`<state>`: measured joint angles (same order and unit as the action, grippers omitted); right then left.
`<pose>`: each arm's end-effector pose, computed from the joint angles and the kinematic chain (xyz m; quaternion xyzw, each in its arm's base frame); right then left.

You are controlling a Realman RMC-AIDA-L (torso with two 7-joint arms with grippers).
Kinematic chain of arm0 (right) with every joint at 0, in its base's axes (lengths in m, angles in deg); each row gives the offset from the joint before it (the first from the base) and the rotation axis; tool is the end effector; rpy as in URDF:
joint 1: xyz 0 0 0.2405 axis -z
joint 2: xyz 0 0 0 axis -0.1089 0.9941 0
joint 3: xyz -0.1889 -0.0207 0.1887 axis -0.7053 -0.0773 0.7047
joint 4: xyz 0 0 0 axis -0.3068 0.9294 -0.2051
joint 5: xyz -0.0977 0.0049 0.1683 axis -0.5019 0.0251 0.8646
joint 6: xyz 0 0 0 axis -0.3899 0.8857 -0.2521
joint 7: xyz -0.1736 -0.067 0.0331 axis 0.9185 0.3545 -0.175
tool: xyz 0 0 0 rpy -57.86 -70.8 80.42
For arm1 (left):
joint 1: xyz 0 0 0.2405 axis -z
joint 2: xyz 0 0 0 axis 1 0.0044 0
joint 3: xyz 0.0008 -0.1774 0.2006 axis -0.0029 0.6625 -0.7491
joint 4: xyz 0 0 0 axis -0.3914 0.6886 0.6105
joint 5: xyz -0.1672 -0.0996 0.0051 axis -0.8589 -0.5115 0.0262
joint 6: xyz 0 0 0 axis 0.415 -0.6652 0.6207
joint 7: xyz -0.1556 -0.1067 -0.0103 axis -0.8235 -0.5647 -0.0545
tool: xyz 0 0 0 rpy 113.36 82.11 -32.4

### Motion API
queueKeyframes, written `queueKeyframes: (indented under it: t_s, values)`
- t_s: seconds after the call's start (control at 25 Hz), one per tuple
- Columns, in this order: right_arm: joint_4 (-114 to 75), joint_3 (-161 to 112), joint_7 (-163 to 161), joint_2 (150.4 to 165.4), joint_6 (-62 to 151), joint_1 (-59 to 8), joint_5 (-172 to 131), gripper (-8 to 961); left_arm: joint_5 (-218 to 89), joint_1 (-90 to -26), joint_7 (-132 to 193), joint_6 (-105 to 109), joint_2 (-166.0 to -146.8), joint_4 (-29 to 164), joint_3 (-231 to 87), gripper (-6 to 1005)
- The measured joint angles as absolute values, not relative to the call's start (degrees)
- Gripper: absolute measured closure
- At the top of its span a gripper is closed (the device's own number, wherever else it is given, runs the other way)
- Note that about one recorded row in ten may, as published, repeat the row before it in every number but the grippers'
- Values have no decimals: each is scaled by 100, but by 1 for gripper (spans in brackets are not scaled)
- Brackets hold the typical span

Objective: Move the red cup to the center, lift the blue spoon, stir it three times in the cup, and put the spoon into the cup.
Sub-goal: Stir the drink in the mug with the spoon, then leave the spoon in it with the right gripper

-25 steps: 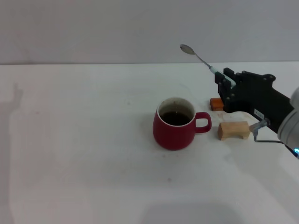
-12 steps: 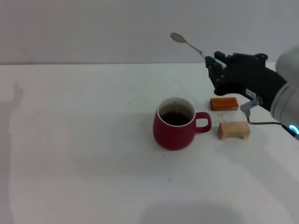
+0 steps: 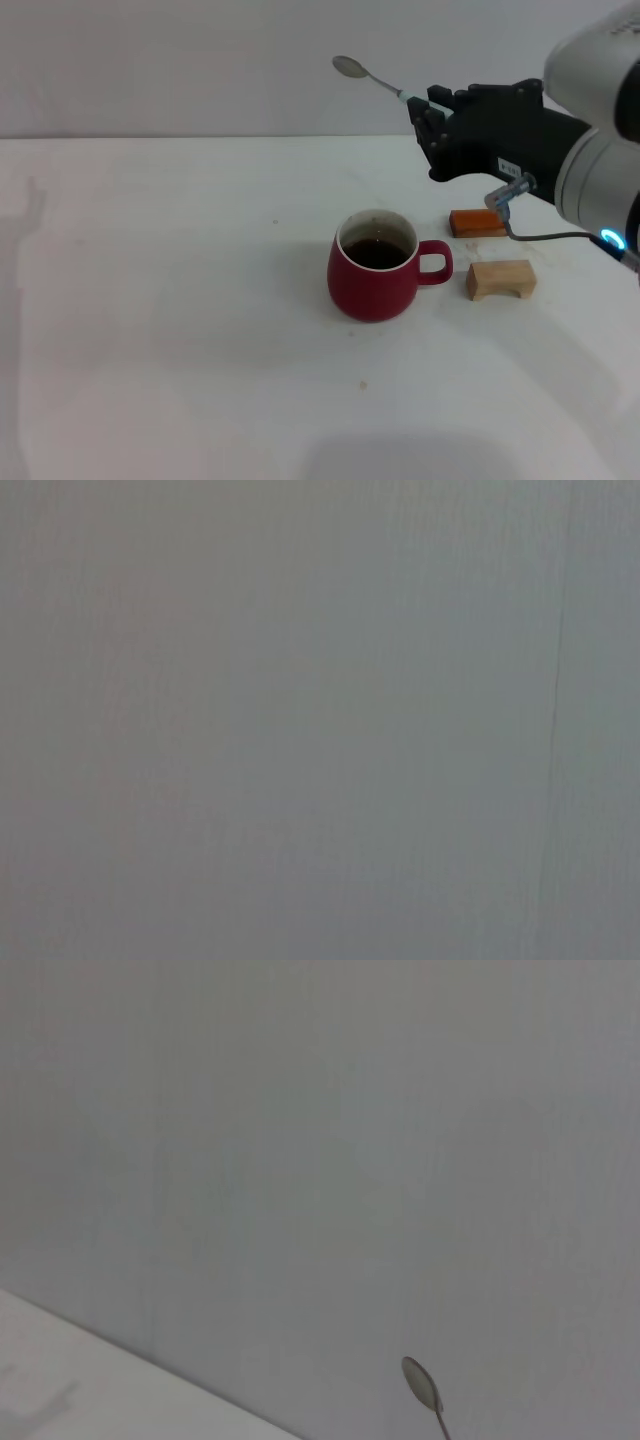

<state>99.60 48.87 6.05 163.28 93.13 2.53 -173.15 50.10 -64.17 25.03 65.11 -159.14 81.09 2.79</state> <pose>0.1003 0.3214 -0.0188 -0.8653 0.1994 0.1524 0.4339 -0.3464 0.3833 0.0827 -0.5090 -0.2517 -0.3546 0.7428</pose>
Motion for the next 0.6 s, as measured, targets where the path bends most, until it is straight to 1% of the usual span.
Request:
queueKeyframes:
  t_s: [0.04,0.12,0.16,0.2,0.24,0.32,0.36,0.6]
  values:
    - [10036,4946,702,16394,9591,123,-17293,814,5008,-6417,2503,6516,-15910,8109,281,136]
    - [10049,4957,710,16394,9699,53,-17282,814,5008,-6417,2503,6516,-15907,8110,281,136]
    - [10054,4980,708,16396,9975,-150,-17248,814,5008,-6417,2503,6516,-15907,8110,281,136]
    - [10054,4980,708,16396,9975,-150,-17248,814,5008,-6417,2503,6516,-15903,8110,281,136]
    - [10050,5013,708,16402,10203,-330,-17191,814,5008,-6417,2503,6516,-15903,8110,281,136]
    - [10042,5031,708,16402,10297,-415,-17161,815,5009,-6408,2503,6513,-15899,8110,281,136]
    - [10036,5099,708,16402,10443,-583,-17126,815,5009,-6408,2503,6513,-15899,8110,281,136]
    - [10017,5310,706,16404,10765,-962,-17076,815,5010,-6401,2503,6510,-15900,8110,290,136]
